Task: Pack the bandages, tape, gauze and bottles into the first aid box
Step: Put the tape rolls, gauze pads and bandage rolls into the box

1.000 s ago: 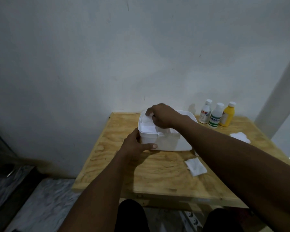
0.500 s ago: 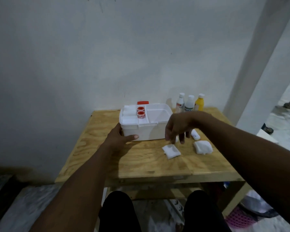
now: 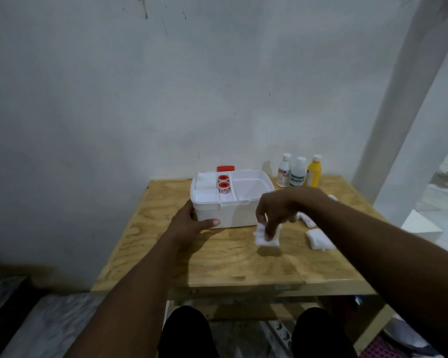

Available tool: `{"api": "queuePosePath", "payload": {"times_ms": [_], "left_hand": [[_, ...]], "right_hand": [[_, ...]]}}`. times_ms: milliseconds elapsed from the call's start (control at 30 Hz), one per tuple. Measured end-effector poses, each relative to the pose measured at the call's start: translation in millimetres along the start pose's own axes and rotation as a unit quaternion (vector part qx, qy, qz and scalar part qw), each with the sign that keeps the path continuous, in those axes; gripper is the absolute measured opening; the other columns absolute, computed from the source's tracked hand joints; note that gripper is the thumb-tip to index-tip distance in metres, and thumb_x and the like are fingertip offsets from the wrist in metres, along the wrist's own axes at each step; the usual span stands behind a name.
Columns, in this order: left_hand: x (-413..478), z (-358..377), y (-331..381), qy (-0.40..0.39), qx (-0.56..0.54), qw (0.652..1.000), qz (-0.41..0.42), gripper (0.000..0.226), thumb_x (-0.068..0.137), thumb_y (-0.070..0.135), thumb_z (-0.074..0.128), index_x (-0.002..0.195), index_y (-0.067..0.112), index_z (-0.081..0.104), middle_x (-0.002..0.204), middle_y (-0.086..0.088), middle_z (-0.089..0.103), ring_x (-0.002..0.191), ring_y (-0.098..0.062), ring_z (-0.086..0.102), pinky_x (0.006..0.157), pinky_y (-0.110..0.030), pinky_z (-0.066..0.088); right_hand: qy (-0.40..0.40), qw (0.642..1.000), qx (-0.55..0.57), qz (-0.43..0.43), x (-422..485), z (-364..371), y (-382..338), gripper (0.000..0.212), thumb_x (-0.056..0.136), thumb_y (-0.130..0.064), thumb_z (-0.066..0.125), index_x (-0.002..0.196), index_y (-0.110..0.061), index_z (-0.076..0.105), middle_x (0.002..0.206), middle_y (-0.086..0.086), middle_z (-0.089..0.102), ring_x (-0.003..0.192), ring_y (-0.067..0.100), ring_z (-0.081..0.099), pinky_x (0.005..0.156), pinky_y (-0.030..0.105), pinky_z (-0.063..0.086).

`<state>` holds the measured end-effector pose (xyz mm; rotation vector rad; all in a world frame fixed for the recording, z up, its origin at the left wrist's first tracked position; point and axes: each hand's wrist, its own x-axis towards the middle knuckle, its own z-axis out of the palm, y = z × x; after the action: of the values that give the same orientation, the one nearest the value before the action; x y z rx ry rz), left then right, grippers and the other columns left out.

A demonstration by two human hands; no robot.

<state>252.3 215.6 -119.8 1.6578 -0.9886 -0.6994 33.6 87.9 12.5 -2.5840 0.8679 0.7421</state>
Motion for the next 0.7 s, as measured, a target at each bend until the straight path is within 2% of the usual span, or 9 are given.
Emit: {"api": "queuePosePath", "payload": {"times_ms": [67,133,233,300,367,467,500,600,700], "left_hand": [[-0.5,0.3,-0.2,0.003,-0.002,1.000,-0.003,0.089,0.071,0.032,0.094,0.147,0.028,0.049,0.133,0.005,0.065,0.119,-0.019,0.063,0.078,-0.022,0.056],[-3.0,1.1,1.4,0.005,-0.006,1.000,-0.003,0.088,0.071,0.029,0.094,0.147,0.027,0.050,0.132,0.005,0.065,0.117,-0.018,0.063,0.074,-0.018,0.055],[0.2,-0.1,-3.2,0.004,-0.009,1.000,-0.002,0.091,0.070,0.028,0.095,0.148,0.026,0.049,0.134,0.006,0.066,0.118,-0.016,0.065,0.072,-0.014,0.057],[-0.3,1.2,-4.2,0.009,-0.009,1.000,-0.001,0.091,0.069,0.029,0.096,0.147,0.028,0.050,0.132,0.007,0.067,0.119,-0.017,0.065,0.076,-0.016,0.058],[0.7,1.8,-6.3,0.001,-0.007,1.000,-0.002,0.091,0.068,0.029,0.096,0.147,0.028,0.050,0.131,0.008,0.068,0.119,-0.018,0.065,0.077,-0.018,0.058],[-2.4,3.3,-5.1,-0.007,-0.011,1.000,-0.002,0.076,0.077,0.009,0.089,0.142,0.019,0.051,0.126,0.002,0.066,0.106,-0.013,0.066,0.063,-0.011,0.057],[-2.7,3.7,-6.1,-0.011,-0.016,1.000,0.002,0.075,0.077,0.004,0.088,0.142,0.018,0.051,0.126,0.001,0.065,0.104,-0.012,0.065,0.061,-0.010,0.056],[0.3,4.6,-10.9,-0.006,-0.034,0.999,0.001,0.079,0.076,0.007,0.089,0.143,0.022,0.051,0.130,0.001,0.066,0.109,-0.014,0.065,0.064,-0.013,0.057],[2.3,1.9,-10.4,0.011,-0.023,1.000,-0.006,0.091,0.069,0.028,0.095,0.148,0.029,0.049,0.133,0.009,0.066,0.117,-0.013,0.064,0.077,-0.019,0.060]], "right_hand": [[0.028,0.999,0.015,-0.031,-7.9,-32.5,-8.6,0.020,0.077,-0.028,0.081,0.084,-0.022,0.063,0.077,-0.004,0.057,0.067,0.014,0.050,0.056,0.026,0.044],[0.089,0.993,0.032,-0.066,-10.0,-65.0,-19.8,0.020,0.077,-0.027,0.081,0.080,-0.019,0.063,0.076,-0.003,0.058,0.068,0.015,0.051,0.060,0.027,0.045],[0.179,0.975,0.082,-0.105,6.3,-97.4,-39.3,0.017,0.080,-0.022,0.079,0.079,-0.018,0.062,0.080,0.003,0.065,0.071,0.016,0.059,0.057,0.027,0.047],[0.211,0.966,0.098,-0.115,27.9,-106.6,-51.6,0.017,0.080,-0.022,0.080,0.087,-0.015,0.066,0.083,0.006,0.069,0.072,0.017,0.064,0.054,0.026,0.049],[0.219,0.964,0.099,-0.112,52.1,-107.0,-61.2,0.021,0.083,-0.022,0.078,0.098,-0.009,0.070,0.089,0.009,0.072,0.074,0.019,0.066,0.057,0.028,0.054],[0.243,0.959,0.094,-0.112,84.8,-102.5,-72.0,0.028,0.088,-0.020,0.071,0.113,-0.007,0.071,0.097,0.011,0.074,0.071,0.017,0.065,0.060,0.027,0.052],[0.253,0.957,0.088,-0.111,93.5,-99.5,-74.7,0.029,0.090,-0.020,0.070,0.116,-0.007,0.071,0.101,0.011,0.073,0.075,0.018,0.065,0.063,0.027,0.050],[0.291,0.951,0.051,-0.095,114.8,-86.6,-76.1,0.036,0.090,-0.019,0.069,0.125,-0.011,0.064,0.123,0.010,0.063,0.108,0.026,0.060,0.081,0.029,0.044],[0.365,0.926,0.020,-0.090,127.6,-72.2,-71.6,0.043,0.080,-0.019,0.076,0.119,-0.019,0.058,0.121,0.009,0.051,0.113,0.028,0.050,0.085,0.036,0.047]]}}
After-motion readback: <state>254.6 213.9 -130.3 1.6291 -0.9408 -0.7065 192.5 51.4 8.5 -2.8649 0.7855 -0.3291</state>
